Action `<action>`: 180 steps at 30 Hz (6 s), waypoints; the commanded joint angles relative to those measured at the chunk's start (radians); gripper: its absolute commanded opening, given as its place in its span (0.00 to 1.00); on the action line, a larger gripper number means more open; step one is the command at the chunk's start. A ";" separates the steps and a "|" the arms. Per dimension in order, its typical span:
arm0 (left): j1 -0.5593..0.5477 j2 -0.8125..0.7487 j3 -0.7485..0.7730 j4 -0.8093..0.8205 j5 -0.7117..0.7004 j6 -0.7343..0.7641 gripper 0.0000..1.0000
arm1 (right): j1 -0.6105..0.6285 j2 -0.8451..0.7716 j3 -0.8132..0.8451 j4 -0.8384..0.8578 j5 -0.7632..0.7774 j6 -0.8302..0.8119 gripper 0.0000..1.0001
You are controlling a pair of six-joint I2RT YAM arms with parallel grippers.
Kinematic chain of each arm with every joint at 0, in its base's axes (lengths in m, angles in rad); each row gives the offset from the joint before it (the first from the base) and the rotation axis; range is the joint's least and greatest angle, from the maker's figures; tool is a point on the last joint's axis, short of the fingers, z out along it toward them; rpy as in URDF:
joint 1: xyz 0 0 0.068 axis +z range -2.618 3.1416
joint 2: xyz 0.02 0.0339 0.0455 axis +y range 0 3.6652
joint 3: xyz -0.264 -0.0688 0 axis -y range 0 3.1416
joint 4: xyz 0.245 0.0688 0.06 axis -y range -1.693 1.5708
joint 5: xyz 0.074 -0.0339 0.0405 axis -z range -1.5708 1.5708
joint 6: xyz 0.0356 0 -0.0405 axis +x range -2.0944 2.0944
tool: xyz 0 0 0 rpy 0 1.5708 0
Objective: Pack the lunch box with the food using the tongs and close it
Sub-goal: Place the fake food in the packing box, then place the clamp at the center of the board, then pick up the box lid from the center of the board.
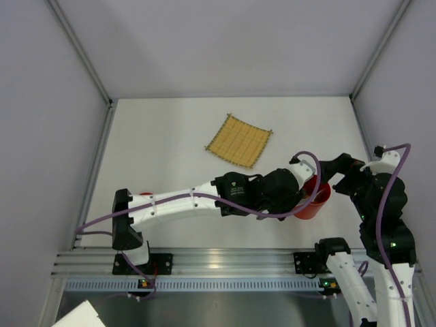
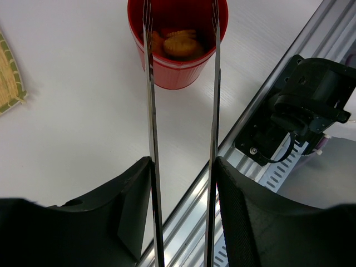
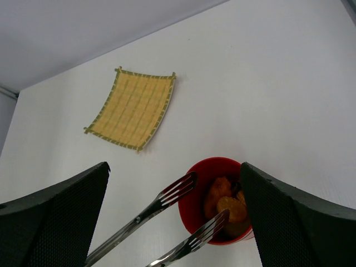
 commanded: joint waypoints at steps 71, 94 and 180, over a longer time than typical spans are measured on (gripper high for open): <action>1.018 -0.095 -0.660 0.339 -0.004 -0.243 0.80 | -0.012 0.113 -0.010 0.059 -0.101 -0.049 0.99; 1.028 -0.618 -0.890 0.091 -0.306 -0.400 0.79 | -0.013 0.104 -0.041 0.071 -0.218 -0.026 0.99; 1.169 -0.865 -0.962 0.107 -0.069 -0.434 0.00 | -0.013 0.132 -0.070 0.102 -0.250 -0.016 0.99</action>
